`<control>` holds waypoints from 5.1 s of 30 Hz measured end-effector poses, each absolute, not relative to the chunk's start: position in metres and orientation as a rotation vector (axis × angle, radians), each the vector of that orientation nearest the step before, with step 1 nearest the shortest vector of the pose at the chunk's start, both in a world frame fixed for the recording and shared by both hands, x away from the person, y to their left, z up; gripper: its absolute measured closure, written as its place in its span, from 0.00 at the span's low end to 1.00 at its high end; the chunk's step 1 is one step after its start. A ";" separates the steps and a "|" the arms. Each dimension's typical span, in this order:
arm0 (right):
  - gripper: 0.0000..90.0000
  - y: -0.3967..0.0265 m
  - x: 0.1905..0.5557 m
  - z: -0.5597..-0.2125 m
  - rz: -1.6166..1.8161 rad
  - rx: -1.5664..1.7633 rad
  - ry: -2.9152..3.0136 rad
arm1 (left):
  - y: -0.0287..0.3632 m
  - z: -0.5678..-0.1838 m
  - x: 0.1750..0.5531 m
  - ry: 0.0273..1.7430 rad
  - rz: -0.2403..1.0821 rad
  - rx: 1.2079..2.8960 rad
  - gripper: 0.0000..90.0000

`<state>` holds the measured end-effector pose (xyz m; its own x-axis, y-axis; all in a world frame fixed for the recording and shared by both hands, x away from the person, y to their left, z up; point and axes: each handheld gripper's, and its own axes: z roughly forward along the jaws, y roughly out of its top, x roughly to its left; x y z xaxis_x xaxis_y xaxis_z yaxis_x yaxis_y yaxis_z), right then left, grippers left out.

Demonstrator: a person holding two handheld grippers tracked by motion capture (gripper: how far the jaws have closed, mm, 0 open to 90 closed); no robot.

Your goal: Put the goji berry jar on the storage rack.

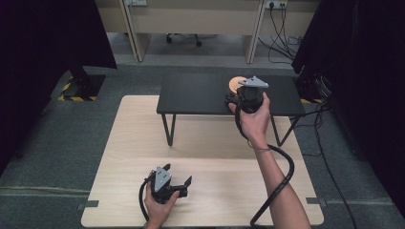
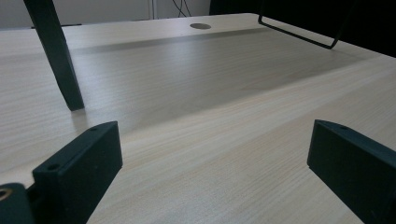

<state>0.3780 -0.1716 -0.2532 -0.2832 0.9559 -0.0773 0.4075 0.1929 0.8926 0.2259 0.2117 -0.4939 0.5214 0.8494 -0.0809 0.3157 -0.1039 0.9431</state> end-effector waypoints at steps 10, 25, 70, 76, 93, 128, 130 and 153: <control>0.29 -0.180 0.394 -0.261 1.100 1.345 1.786 | 0.211 -0.494 0.226 0.996 0.612 1.672 0.03; 0.29 -0.178 0.396 -0.273 1.128 1.322 1.739 | 0.212 -0.494 0.226 0.996 0.611 1.670 0.03; 0.01 -0.235 0.303 -0.300 1.235 1.212 1.701 | 0.210 -0.494 0.225 0.995 0.623 1.674 0.03; 0.01 -0.241 0.290 -0.306 1.244 1.198 1.696 | 0.210 -0.494 0.225 0.991 0.625 1.675 0.03; 0.01 -0.256 0.243 -0.360 1.176 1.176 1.701 | 0.209 -0.494 0.224 0.985 0.632 1.678 0.03; 0.02 -0.265 0.211 -0.469 0.992 1.376 1.756 | 0.209 -0.494 0.224 0.990 0.634 1.677 0.03; 0.01 -0.265 0.210 -0.470 0.992 1.376 1.752 | 0.209 -0.494 0.224 0.991 0.633 1.676 0.03; 0.02 -0.267 0.207 -0.472 1.014 1.370 1.735 | 0.209 -0.494 0.225 0.997 0.627 1.674 0.03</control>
